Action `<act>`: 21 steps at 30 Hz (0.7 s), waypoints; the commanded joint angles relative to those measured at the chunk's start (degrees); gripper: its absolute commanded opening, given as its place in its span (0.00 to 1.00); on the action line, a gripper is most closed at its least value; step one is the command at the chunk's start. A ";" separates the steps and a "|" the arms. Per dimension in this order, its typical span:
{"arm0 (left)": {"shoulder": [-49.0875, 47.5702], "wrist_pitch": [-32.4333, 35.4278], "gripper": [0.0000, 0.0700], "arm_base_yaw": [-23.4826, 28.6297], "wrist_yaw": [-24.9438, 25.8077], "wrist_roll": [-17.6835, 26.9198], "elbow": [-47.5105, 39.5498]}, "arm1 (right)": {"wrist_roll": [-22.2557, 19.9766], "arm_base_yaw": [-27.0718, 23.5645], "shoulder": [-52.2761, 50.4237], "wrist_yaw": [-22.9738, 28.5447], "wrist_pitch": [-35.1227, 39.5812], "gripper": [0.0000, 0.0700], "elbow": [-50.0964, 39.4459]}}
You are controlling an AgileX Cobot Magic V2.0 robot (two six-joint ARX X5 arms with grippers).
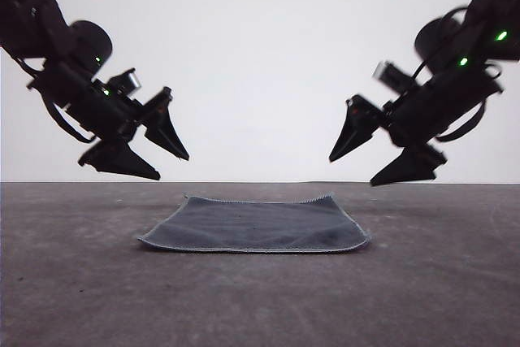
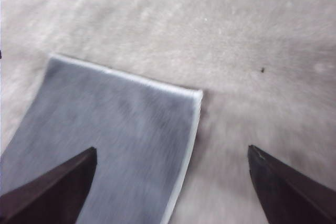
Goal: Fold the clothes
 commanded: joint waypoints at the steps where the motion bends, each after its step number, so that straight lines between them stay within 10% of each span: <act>1: 2.95 0.55 0.57 -0.33 0.55 -0.68 2.58 | 1.45 0.23 2.75 -0.58 -0.02 0.83 3.61; 21: 13.34 0.55 0.57 -2.81 0.69 -4.16 11.83 | 4.23 2.51 12.32 -1.83 -1.00 0.83 10.97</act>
